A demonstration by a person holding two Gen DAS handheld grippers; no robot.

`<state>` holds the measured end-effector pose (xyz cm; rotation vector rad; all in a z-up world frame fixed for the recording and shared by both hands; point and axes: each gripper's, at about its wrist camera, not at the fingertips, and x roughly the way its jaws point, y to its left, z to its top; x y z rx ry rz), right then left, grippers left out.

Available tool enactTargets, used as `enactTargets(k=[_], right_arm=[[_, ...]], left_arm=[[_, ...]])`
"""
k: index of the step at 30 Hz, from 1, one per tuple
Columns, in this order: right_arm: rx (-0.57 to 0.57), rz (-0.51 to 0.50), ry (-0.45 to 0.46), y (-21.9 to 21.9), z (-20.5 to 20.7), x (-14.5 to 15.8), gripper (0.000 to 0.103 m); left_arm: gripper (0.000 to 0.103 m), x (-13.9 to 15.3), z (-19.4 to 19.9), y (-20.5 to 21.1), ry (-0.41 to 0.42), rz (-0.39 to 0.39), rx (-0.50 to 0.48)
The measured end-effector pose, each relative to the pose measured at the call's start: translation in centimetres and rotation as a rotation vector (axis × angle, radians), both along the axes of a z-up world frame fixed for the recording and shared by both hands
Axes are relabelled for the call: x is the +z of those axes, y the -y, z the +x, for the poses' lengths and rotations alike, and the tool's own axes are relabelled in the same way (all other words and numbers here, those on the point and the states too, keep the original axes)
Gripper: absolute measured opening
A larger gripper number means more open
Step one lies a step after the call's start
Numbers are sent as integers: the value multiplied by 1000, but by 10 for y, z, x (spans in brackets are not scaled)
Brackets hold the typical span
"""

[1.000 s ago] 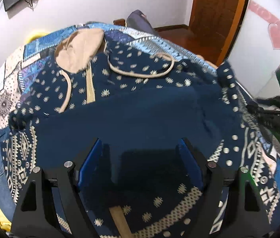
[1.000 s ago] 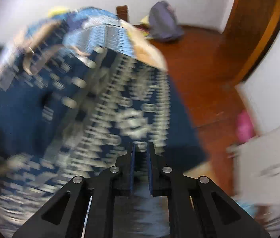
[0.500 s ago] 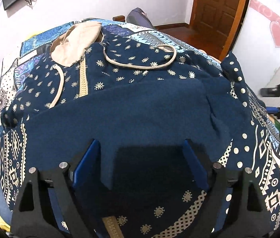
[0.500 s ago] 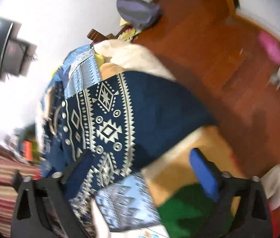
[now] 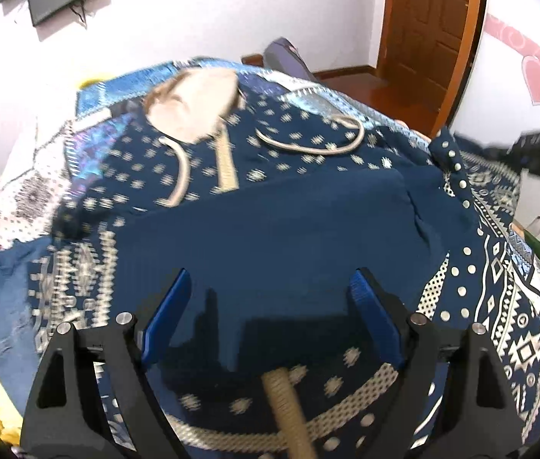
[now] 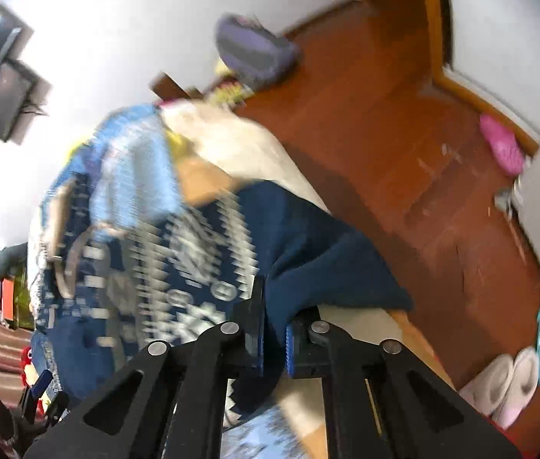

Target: Fold large clothes

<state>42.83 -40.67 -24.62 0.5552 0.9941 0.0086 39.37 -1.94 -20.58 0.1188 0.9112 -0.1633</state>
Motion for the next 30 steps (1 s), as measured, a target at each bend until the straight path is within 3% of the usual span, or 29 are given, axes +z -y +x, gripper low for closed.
enactTargets(k=[3, 7, 10, 13, 16, 21, 26, 28, 30], right_arm=[[43, 5, 105, -17, -8, 49, 4], [180, -71, 259, -75, -21, 122, 4], [262, -42, 290, -122, -20, 145, 4], [331, -54, 288, -171, -19, 149, 4], [408, -48, 232, -222, -16, 131, 4], [489, -101, 58, -294, -14, 59, 5], [453, -152, -140, -307, -23, -8, 5], [399, -71, -119, -293, -34, -13, 5], [365, 18, -177, -282, -40, -19, 5]], left_arm=[[86, 13, -11, -16, 29, -20, 18], [86, 26, -25, -34, 58, -32, 42], [86, 35, -40, -49, 84, -34, 62], [86, 46, -55, -71, 109, -45, 95], [86, 54, -71, -91, 122, -57, 126], [86, 57, -99, -125, 115, -44, 159], [86, 45, -112, -140, 85, -13, 170], [86, 40, -115, -141, 75, -5, 170], [86, 33, -117, -137, 65, 2, 167]])
